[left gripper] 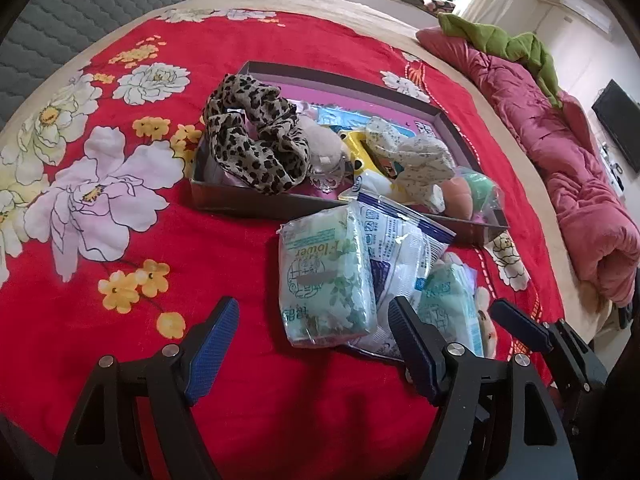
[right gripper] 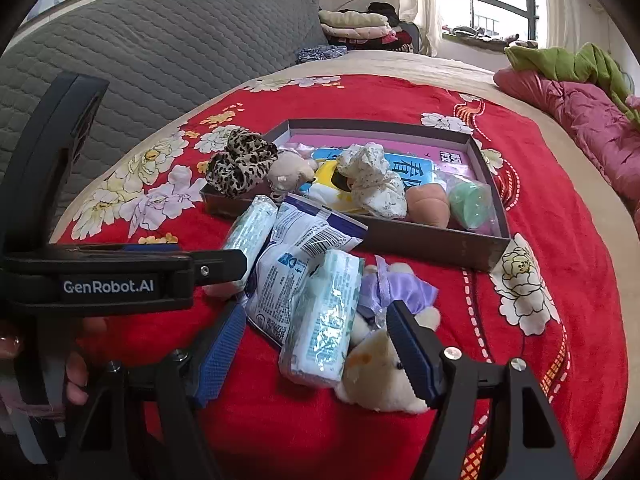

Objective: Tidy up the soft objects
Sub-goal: 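Grasp the green wipes pack with the left tool while the right tool grasps the white-blue wipes pack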

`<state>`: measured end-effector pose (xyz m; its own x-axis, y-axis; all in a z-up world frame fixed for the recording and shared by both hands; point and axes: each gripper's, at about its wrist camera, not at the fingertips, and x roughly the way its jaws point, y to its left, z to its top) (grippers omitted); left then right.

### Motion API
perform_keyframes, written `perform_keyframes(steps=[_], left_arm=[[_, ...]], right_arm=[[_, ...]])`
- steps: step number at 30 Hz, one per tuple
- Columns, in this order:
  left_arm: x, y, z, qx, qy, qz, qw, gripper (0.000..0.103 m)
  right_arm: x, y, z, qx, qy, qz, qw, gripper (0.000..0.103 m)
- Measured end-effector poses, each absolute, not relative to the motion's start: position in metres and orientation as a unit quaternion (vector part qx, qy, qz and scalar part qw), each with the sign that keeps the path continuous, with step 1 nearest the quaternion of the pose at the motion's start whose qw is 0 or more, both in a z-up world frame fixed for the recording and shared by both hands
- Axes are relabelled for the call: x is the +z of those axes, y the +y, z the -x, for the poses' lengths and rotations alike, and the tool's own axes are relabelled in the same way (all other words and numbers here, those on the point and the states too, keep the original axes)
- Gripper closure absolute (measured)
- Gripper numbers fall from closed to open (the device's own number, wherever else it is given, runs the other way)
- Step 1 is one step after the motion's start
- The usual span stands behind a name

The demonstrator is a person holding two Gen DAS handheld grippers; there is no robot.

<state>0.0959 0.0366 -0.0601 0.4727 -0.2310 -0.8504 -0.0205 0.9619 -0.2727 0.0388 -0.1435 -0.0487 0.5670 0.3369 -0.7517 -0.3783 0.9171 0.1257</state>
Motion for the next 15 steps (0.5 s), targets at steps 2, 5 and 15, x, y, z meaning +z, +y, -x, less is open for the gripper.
perform_keyframes(steps=[2,5,15], left_arm=[[-0.063,0.037,-0.099,-0.061,0.512,0.125,0.848,0.025],[-0.065,0.038,-0.103,-0.063,0.514,0.132,0.845,0.025],[-0.081,0.043,-0.114,-0.060,0.521,0.138,0.840,0.025]], right_arm=[[-0.052,-0.143,-0.041,0.198,0.419,0.027,0.886,0.031],[-0.054,-0.143,-0.044,0.199,0.422,0.023,0.884,0.040],[-0.060,-0.129,-0.043,0.209,0.418,0.053,0.883,0.071]])
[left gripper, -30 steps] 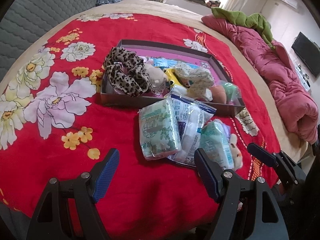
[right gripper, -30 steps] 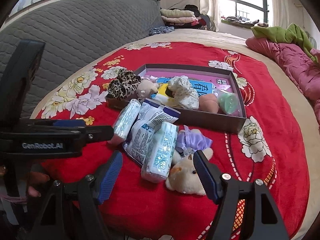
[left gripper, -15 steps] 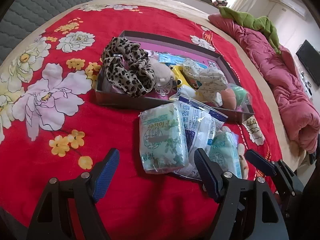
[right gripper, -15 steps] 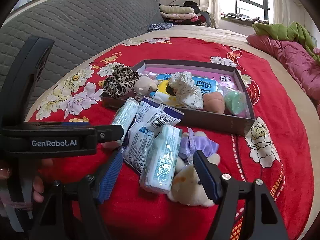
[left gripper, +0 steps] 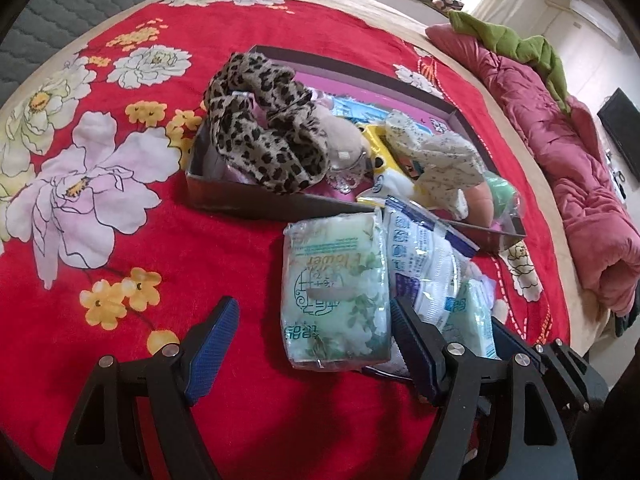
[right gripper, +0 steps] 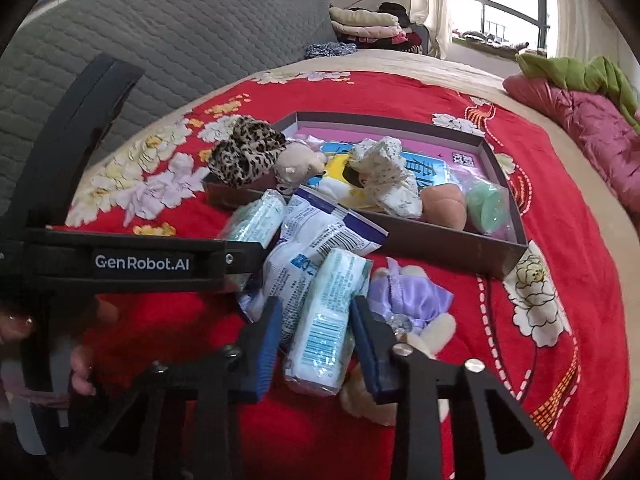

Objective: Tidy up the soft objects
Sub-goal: 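Grasp the green wipes pack with the left tool while the right tool grasps the white-blue wipes pack, then lift the green wipes pack with the left tool while the right tool lifts the white-blue pack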

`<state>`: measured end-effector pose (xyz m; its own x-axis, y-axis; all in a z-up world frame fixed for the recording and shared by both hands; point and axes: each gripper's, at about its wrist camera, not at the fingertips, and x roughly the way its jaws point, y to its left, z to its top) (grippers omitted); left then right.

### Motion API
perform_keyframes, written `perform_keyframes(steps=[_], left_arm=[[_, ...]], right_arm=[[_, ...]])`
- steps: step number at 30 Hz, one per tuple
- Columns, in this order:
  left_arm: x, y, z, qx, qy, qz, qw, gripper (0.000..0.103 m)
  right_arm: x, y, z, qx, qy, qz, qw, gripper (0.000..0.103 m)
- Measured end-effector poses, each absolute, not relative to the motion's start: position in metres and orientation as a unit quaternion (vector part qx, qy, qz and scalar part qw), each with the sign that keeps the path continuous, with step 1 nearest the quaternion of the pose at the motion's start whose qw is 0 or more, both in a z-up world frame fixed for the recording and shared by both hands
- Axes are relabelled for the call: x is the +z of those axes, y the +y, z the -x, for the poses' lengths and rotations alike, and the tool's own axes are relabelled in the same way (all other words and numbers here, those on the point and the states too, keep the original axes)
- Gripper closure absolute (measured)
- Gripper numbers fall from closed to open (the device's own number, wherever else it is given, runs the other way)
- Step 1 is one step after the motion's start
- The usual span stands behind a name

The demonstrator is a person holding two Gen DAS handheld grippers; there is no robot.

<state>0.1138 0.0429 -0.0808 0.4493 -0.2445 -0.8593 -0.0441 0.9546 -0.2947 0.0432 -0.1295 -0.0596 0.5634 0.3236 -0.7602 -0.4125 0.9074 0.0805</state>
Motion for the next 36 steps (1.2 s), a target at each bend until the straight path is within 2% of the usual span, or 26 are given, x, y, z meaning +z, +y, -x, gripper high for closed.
perform_keyframes(steps=[7,12,15,19,20,36], left_arm=[[-0.090,0.046,-0.117,-0.057,0.526,0.141,0.837,0.025],[-0.094,0.044,-0.123,-0.058,0.524,0.143,0.838,0.025],[-0.096,0.043,-0.126,-0.054,0.518,0.144,0.841,0.030],[-0.096,0.046,-0.128,-0.061,0.508,0.152,0.846,0.047],[-0.097,0.048,-0.127,-0.066,0.505,0.160,0.846,0.048],[-0.069,0.059,-0.104,-0.080,0.471,0.167,0.863,0.052]], right_arm=[[-0.064,-0.132,-0.048,0.207,0.423,0.045,0.881,0.078],[-0.060,-0.139,-0.048,0.203,0.421,0.033,0.883,0.079],[-0.057,-0.142,-0.048,0.201,0.420,0.027,0.885,0.079],[-0.053,-0.146,-0.047,0.200,0.417,0.020,0.887,0.079],[-0.052,-0.147,-0.048,0.200,0.417,0.017,0.886,0.080],[-0.031,-0.156,-0.043,0.196,0.395,0.000,0.898,0.080]])
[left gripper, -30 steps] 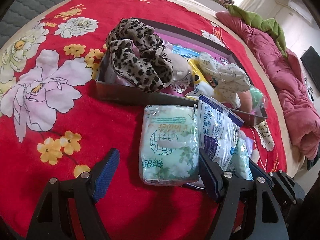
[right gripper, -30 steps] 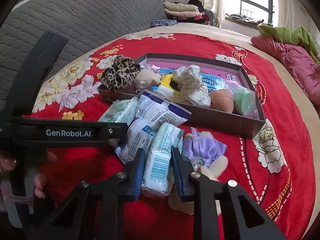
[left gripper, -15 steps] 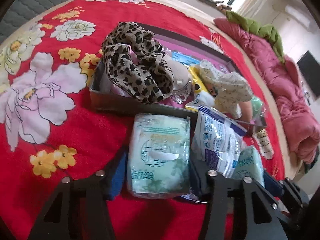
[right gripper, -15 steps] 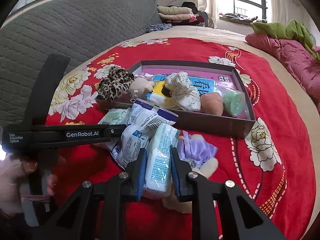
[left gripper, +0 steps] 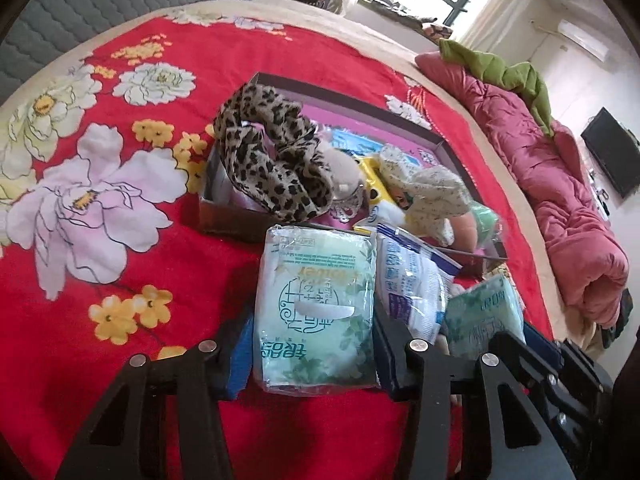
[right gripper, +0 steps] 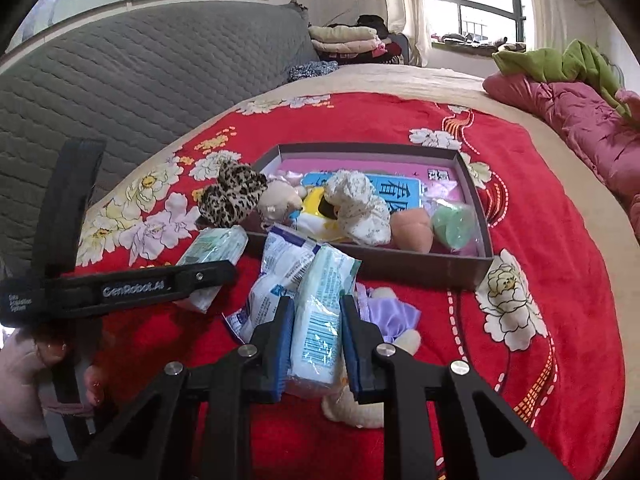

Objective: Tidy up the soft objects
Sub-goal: 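Lift the green wipes pack with the left tool while the right tool lifts the white-blue pack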

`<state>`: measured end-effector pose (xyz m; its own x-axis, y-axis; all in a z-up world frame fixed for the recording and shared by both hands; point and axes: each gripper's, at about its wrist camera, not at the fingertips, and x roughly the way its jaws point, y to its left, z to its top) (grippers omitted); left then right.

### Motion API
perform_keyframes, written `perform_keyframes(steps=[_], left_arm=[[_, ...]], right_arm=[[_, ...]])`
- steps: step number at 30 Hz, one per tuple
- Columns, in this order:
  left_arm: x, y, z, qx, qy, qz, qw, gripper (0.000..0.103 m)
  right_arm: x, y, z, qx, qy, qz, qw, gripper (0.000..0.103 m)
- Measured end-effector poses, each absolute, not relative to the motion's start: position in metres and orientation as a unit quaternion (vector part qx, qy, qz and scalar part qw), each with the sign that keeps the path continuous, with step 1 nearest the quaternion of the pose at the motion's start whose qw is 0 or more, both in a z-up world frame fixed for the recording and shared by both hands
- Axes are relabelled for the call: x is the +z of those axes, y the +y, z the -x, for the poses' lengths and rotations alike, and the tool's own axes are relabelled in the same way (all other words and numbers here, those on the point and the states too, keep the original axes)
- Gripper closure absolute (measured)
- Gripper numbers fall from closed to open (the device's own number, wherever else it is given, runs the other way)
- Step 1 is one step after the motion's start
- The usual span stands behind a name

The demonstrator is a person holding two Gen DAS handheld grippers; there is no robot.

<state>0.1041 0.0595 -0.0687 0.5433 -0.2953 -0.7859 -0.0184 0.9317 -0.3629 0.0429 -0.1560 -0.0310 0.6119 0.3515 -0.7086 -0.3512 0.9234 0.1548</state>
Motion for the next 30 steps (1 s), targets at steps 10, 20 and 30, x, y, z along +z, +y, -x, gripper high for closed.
perform_keyframes(steps=[10,20,30], left_arm=[[-0.043,0.059,-0.086,-0.086,0.452,0.158,0.874,0.052],[-0.017,0.055,-0.074,-0.084,0.431,0.150,0.886,0.052],[0.005,0.046,-0.064,-0.085,0.418,0.131,0.895,0.052]], right_arm=[[-0.017,-0.164,-0.041,0.191,0.382,-0.013,0.904,0.080],[0.001,-0.178,-0.038,0.190,0.357,-0.035,0.914,0.080],[0.013,-0.187,-0.038,0.192,0.338,-0.053,0.920,0.080]])
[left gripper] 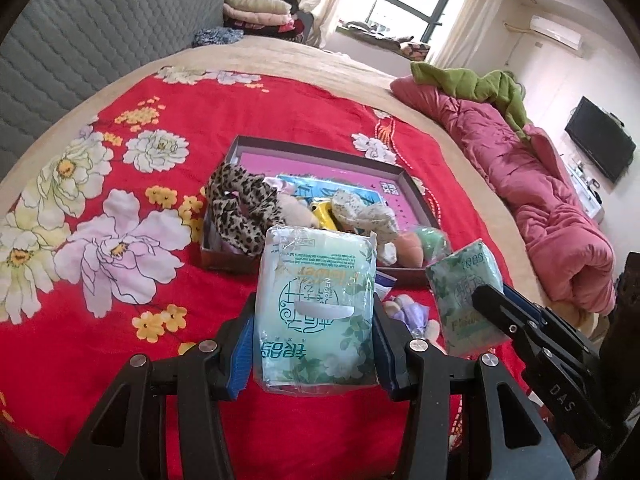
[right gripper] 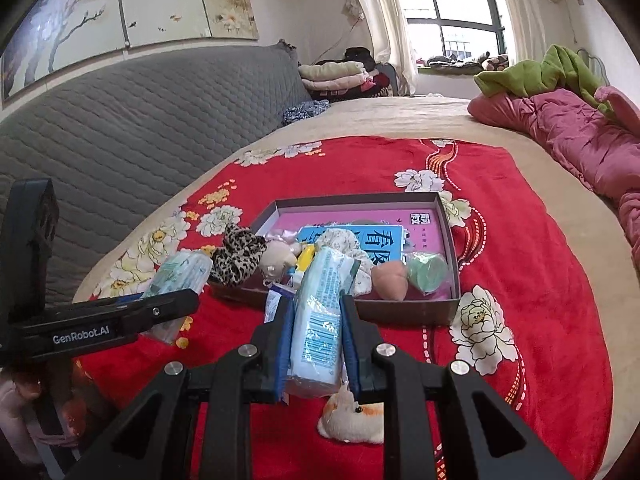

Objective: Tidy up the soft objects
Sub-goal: 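Lift the green wipes pack with the left tool while the right tool lifts the white-blue pack, then carry the green pack over the box with the left tool while the right tool lowers the white-blue pack in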

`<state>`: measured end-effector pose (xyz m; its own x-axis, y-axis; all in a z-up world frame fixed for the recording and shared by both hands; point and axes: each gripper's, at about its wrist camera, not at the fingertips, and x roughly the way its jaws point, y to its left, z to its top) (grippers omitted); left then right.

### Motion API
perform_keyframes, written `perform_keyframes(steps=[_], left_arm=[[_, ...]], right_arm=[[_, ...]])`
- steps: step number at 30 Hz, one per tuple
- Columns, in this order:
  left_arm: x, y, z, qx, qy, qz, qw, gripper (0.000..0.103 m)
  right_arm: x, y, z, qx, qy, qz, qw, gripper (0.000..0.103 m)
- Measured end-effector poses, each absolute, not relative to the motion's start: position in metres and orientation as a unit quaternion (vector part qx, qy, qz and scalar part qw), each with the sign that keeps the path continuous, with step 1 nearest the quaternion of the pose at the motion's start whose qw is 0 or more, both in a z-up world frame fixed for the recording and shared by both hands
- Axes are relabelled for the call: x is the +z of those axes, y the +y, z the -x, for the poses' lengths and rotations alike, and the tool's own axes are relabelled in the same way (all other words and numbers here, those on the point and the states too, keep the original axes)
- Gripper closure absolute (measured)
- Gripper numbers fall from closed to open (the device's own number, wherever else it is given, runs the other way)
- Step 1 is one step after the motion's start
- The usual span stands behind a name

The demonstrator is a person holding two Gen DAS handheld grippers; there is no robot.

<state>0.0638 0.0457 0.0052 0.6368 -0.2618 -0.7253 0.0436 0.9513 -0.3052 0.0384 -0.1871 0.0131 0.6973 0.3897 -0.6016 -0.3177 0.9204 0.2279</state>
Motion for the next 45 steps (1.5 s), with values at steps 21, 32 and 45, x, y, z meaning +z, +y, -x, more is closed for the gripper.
perform_keyframes(steps=[21,32,45], left_arm=[[0.043,0.022,-0.074,-0.111,0.382,0.119,0.910,0.052],[0.050,0.036,-0.096,-0.107,0.379,0.120,0.911,0.052],[0.061,0.045,-0.127,-0.102,0.372,0.129,0.914,0.052]], right_arm=[[0.059,-0.208,-0.052,0.162,0.283,-0.049,0.944,0.080],[0.079,-0.204,-0.073,0.163,0.273,-0.046,0.947,0.080],[0.090,-0.203,-0.099,0.167,0.274,-0.051,0.946,0.080]])
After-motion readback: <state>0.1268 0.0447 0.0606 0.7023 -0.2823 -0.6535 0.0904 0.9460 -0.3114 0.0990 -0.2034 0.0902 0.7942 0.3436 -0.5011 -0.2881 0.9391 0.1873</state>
